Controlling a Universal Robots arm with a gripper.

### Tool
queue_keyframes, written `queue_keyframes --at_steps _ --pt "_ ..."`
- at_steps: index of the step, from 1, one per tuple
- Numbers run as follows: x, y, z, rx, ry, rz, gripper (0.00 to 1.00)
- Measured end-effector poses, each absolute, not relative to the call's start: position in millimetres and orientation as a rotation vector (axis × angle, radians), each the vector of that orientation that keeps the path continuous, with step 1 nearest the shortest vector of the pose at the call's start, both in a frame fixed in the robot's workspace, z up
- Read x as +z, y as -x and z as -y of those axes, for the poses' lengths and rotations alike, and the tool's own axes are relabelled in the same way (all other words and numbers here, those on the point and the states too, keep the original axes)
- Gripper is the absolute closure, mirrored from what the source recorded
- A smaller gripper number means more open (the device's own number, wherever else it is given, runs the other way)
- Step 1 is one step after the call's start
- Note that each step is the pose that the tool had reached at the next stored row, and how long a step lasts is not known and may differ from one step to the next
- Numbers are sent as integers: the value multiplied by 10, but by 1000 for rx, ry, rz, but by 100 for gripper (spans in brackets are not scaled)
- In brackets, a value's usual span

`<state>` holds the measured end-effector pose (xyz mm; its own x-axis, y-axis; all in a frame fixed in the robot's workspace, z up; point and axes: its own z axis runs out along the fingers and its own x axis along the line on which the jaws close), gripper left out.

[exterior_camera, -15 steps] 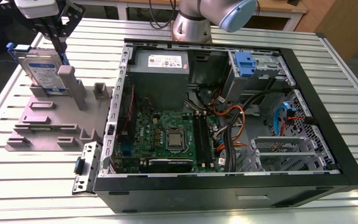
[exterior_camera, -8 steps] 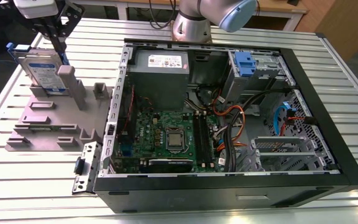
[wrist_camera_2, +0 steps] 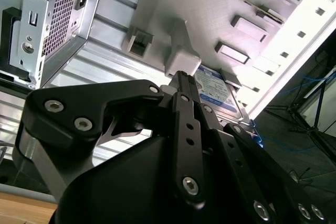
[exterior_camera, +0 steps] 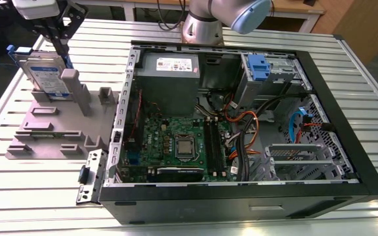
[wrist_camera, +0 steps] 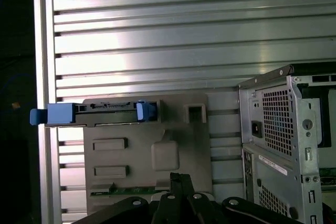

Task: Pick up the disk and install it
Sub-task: 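Reach for the disk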

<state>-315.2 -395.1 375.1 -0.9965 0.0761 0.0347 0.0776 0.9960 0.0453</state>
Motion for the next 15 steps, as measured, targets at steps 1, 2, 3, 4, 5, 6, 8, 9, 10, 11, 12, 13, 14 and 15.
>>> queue_keyframes --at_steps 1,2,3,4,5,6,8,9,10,11,12,13,14,15 --pt "3751 3158 3950 -72 120 3105 89" --pt "3751 3159 3951 -73 120 3106 89" --pt "3750 3160 3950 -73 119 3106 89" --pt "3750 3163 3951 -73 119 3106 89" --pt "3750 3166 3951 -73 120 3106 89" --pt "3750 3168 3951 -72 120 3106 89" --pt "3750 3173 3951 -73 120 3106 89" --pt "3750 3175 3951 -73 120 3106 89" --pt "3750 3175 3951 -73 119 3106 89" --pt "3750 3178 3950 -72 120 3105 89" --pt "3748 3183 3951 -72 120 3106 89" --pt "3747 3185 3951 -73 120 3106 89" --pt "3746 3186 3951 -73 120 3106 89" --pt "3746 3189 3951 -73 120 3106 89"
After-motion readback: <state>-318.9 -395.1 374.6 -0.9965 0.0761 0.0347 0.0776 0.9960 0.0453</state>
